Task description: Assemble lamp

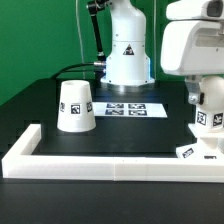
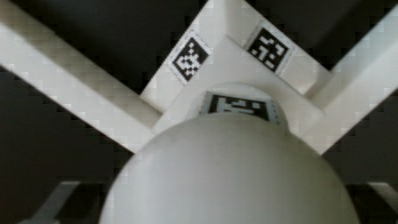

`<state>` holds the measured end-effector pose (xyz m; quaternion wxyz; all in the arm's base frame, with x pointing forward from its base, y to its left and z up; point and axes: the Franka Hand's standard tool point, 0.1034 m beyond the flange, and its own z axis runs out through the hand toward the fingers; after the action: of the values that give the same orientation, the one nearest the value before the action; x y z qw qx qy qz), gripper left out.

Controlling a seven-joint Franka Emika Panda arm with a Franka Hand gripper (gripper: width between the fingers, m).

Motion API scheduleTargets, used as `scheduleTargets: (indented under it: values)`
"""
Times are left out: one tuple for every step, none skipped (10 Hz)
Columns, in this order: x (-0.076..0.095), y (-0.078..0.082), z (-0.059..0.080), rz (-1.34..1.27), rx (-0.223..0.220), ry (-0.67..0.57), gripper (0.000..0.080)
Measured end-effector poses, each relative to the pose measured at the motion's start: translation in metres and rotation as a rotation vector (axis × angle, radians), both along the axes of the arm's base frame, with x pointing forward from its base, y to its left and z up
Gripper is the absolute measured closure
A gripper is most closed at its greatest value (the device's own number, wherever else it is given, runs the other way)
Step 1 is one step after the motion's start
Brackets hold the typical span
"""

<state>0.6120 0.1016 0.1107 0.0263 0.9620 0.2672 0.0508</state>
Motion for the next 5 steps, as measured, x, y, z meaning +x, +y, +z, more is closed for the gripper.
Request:
scheduleTargets:
  values:
    - [0.0011, -0.0021, 0.0002, -0.154, 0.018, 0.004, 0.0219]
    - [0.0022, -0.0026, 0.0004, -0.214, 0.024, 0.001, 0.0219]
    - [0.0024, -0.0034, 0.0006, -0.279, 0.031, -0.001, 0.0219]
    - [0.0026, -0.0036, 0.0006, -0.311, 0.034, -0.003, 0.0219]
    - [0.0028, -0.0045, 0.0009, -0.392, 0.043, -0.005, 0.0219]
